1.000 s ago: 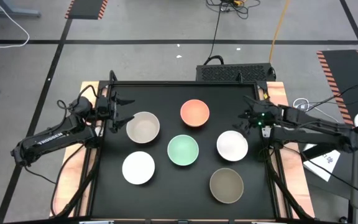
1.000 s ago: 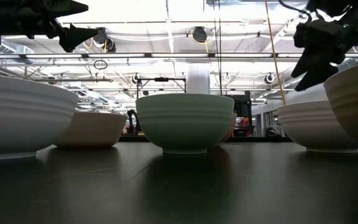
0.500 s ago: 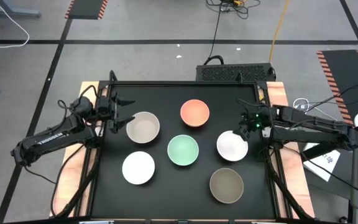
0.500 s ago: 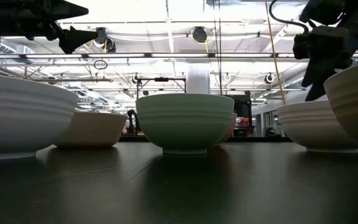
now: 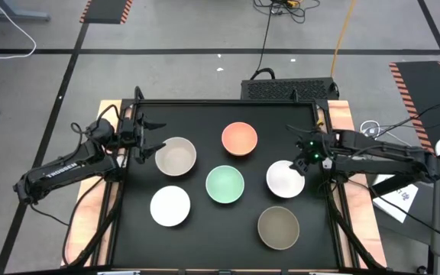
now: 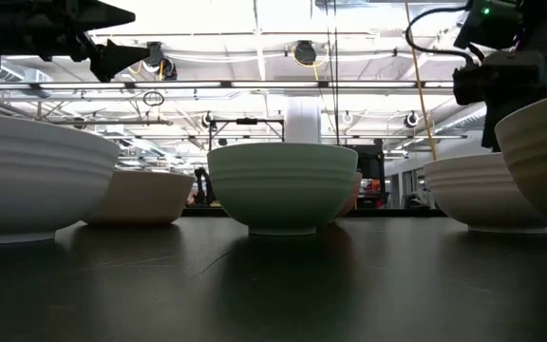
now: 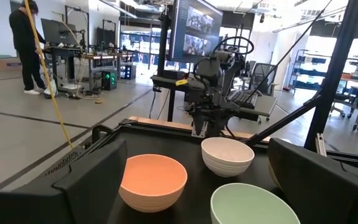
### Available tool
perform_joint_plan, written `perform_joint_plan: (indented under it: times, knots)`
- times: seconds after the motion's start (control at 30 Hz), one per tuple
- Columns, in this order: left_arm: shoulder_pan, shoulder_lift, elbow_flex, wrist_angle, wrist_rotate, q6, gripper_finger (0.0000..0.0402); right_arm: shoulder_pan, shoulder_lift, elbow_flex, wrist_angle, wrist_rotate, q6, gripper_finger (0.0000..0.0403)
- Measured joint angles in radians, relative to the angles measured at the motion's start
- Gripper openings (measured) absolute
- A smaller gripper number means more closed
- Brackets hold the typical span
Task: Nest bowls inside each other
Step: Stack the right white bowl on the green bowl
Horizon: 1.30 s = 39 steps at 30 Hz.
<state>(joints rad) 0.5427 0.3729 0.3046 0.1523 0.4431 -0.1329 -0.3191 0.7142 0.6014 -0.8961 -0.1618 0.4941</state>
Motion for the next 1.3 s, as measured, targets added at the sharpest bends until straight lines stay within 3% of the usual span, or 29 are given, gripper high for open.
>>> perform_joint_plan:
  times: [0.83, 1.3]
  knots:
    - [0.000, 0.000, 0.000, 0.000, 0.000, -0.001, 0.0392, 0.000, 0.151, 0.000, -0.003, 0.002, -0.012, 0.0322]
    - [0.000, 0.000, 0.000, 0.001, 0.000, -0.001, 0.0392, 0.000, 0.173, 0.000, 0.002, 0.003, -0.034, 0.0322]
